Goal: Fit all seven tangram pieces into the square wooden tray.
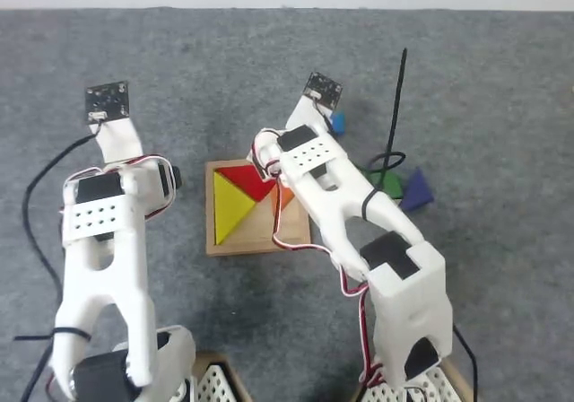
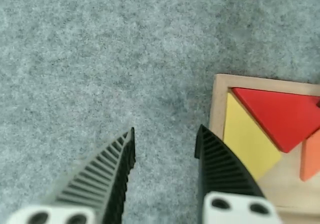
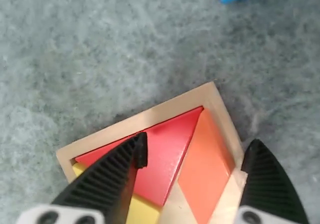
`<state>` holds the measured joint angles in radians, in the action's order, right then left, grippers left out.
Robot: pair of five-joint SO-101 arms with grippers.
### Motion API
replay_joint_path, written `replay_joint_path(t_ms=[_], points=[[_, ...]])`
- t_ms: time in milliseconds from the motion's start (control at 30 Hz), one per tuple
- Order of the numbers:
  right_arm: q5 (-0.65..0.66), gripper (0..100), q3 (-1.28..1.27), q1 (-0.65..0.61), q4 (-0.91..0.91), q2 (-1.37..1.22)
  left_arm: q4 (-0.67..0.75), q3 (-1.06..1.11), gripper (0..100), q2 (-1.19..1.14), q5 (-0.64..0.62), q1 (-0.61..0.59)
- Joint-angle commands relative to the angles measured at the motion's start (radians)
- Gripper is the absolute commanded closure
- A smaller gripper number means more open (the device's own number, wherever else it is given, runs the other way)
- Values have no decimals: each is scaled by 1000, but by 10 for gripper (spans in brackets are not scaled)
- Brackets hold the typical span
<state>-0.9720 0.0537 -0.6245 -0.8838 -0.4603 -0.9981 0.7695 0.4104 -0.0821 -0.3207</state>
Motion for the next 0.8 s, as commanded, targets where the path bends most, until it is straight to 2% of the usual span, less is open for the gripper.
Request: replay_joint_path(t_ms=[0, 767], points=[[11, 706, 60, -38, 8, 12, 15, -4, 801, 17, -8, 3], [11, 706, 91, -58, 1, 19, 18, -5, 801, 17, -6, 3]])
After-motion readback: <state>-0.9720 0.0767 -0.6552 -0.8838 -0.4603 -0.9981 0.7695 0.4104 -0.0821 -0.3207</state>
